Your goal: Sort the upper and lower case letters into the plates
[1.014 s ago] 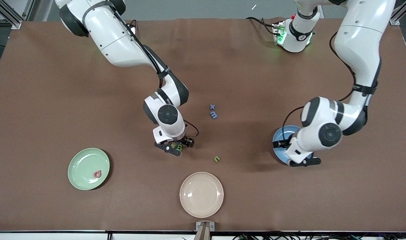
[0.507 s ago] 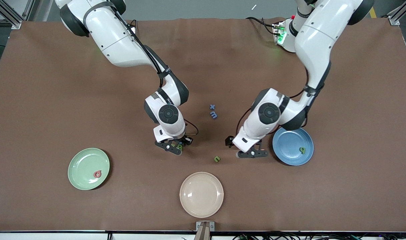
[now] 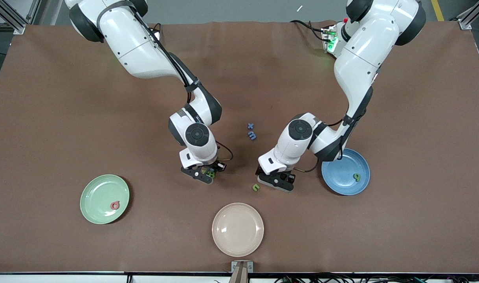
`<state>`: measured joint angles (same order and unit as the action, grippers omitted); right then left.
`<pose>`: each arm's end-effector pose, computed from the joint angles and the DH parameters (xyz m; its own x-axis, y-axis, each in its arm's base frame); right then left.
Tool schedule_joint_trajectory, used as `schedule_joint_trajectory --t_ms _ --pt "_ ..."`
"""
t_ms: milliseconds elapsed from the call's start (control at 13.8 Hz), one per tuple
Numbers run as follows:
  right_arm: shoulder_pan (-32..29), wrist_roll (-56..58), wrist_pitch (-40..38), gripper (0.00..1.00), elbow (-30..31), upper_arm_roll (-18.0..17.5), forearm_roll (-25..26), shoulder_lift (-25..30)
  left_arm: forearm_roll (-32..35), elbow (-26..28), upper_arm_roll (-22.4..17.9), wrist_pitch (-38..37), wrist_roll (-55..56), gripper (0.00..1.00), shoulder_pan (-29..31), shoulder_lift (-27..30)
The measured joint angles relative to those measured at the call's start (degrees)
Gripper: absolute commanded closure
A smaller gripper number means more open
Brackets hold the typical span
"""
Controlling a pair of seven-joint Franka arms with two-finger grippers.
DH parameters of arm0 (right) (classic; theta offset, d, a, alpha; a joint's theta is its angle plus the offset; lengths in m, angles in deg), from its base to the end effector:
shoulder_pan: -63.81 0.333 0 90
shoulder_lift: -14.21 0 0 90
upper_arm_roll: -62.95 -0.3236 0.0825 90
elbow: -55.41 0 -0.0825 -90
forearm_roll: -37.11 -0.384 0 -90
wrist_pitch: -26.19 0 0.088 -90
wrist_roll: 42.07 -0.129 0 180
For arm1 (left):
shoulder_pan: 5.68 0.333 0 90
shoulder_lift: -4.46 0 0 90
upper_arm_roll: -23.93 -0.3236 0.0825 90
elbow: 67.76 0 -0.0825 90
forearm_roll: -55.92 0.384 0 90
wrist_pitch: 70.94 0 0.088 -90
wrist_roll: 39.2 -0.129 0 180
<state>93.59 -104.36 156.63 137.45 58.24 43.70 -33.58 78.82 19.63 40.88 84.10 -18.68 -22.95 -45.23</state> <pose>0.6123 0.4023 0.1801 0.9050 -0.4243 0.0308 -0.4246 -0.9054 0.0009 0.6362 -0.3955 0.1800 0.8558 -0.3813 0.3495 -0.4288 -0.9009 0.0672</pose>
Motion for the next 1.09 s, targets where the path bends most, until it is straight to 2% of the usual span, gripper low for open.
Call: schedule_joint_trajectory --t_ms 290,652,869,942,1086 --pt "-4.7 7.9 -10.3 0.97 -5.0 0.3 0.0 2.0 0.1 -1.9 0.0 3.7 -10.2 0.22 -0.2 -2.8" --pt "-17.8 35.1 -14.2 0.95 -5.6 1.2 0.2 3.7 0.1 -6.8 0.1 4.3 -10.6 0.22 -3.3 -6.7" --pt "-26.9 53.8 -13.9 0.88 -5.5 1.3 0.4 3.5 0.1 -7.4 0.0 5.2 -10.6 0.32 -3.9 -7.3" --pt "-29.4 59.5 -12.6 0.78 -5.3 1.3 0.6 3.3 0.1 -7.4 0.0 5.7 -10.6 0.32 -3.9 -7.5" --pt "-33.1 66.7 -9.9 0.15 -4.8 1.3 1.1 2.8 0.1 -7.4 0.0 6.0 -10.6 0.33 -3.9 -8.1"
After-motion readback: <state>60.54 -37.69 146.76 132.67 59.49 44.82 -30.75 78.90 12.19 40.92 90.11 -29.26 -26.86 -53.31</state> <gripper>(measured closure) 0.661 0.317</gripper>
